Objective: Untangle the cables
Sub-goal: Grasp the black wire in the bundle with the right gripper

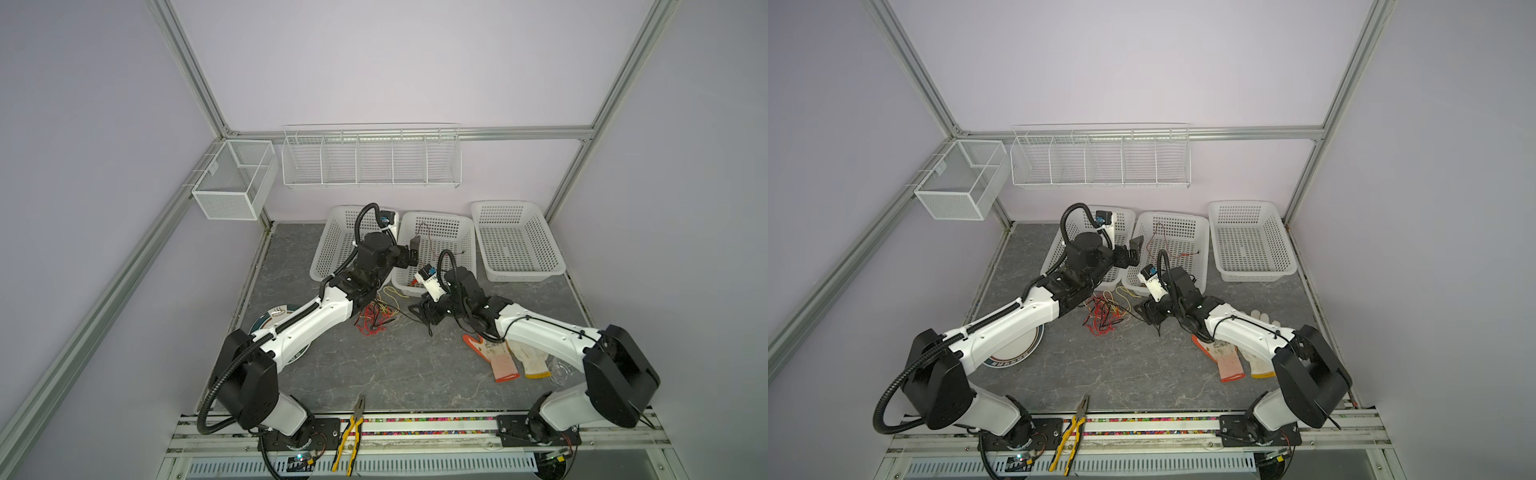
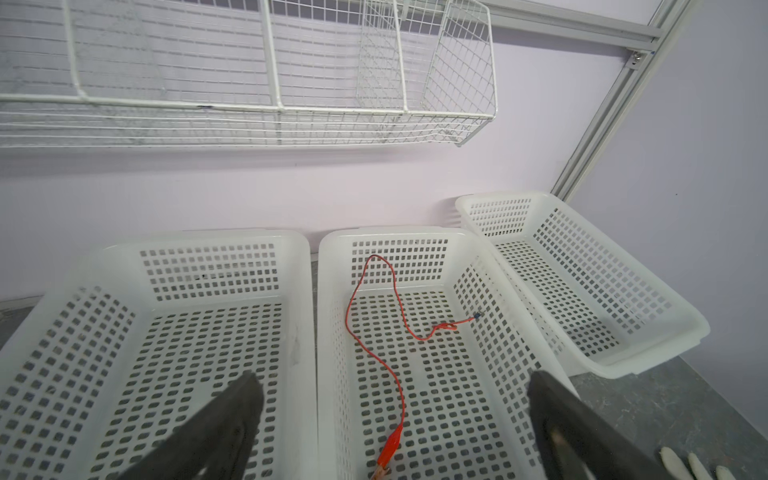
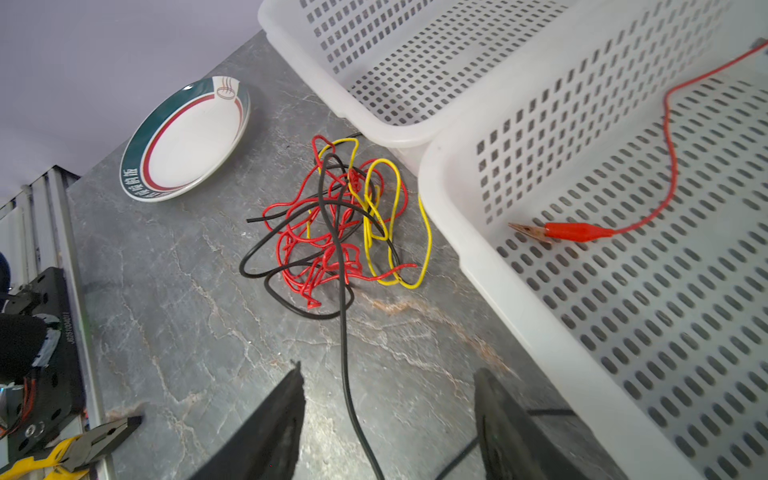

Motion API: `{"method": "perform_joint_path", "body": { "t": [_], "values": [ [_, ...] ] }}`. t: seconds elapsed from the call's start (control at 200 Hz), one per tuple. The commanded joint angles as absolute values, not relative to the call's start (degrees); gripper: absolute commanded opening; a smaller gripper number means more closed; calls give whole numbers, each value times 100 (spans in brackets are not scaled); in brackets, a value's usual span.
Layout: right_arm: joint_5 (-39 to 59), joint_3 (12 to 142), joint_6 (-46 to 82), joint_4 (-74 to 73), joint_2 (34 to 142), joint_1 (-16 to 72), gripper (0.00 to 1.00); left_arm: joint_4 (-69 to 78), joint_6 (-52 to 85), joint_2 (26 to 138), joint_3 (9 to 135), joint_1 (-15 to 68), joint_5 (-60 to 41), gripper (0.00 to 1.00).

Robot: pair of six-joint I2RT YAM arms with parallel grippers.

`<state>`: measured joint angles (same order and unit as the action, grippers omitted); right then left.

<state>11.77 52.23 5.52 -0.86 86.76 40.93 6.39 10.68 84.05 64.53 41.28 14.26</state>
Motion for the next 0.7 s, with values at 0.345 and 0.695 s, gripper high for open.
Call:
{"method": "perform_joint_path", "body": {
  "t": [0.345,0.695],
  "values": [
    [1708,5734,570,-366,9829,4322,57,597,1369,6872,4584,4148,2417,99],
    [1646,5895,625,-460,9867,4394,7,406,1525,6329,4055,4131,2918,99]
  ]
}}
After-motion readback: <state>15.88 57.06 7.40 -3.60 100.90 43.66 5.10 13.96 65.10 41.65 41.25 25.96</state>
